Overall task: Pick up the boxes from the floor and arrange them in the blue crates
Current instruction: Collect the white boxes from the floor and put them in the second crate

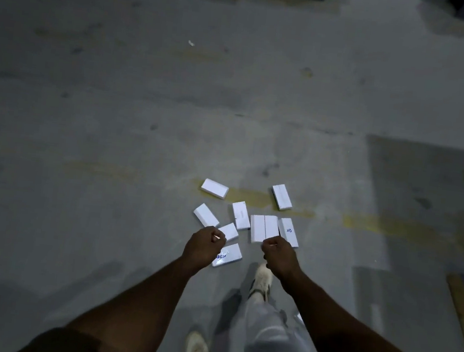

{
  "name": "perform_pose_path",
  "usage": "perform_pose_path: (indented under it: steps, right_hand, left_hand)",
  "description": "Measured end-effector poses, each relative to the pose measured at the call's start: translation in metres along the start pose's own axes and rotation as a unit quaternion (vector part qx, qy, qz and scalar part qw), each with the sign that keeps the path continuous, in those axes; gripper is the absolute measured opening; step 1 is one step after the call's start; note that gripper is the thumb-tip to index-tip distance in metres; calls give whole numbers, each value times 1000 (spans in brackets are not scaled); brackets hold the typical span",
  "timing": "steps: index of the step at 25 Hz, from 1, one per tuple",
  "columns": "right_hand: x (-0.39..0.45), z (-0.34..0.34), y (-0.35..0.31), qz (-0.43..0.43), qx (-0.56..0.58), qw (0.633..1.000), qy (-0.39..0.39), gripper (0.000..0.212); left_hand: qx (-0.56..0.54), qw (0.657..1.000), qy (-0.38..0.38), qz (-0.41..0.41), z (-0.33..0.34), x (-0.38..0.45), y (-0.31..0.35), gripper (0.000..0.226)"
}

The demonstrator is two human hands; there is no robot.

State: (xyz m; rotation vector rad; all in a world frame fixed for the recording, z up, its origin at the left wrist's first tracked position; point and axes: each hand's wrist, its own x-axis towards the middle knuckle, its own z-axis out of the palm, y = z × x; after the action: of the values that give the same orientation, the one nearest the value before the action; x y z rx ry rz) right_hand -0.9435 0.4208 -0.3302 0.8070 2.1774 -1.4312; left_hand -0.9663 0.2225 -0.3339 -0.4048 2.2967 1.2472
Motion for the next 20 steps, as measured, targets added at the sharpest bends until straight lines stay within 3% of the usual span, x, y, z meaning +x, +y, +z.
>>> perform_pose_path:
  steps: [6,11,13,20]
  right_hand:
    - [144,-4,4,-4,-6,1000,-28,4]
    - [231,12,13,46,-39,994,-88,3]
    - [266,33,39,33,-64,993,-93,15]
    - [392,156,171,156,-7,988,-13,32]
  left_hand:
    - [14,998,20,-54,30,112,27,7]
    - [40,993,19,-108,72,202,2,31]
    - [51,991,17,-126,91,233,-26,35]
    - [149,975,-89,-140,175,372,-203,54]
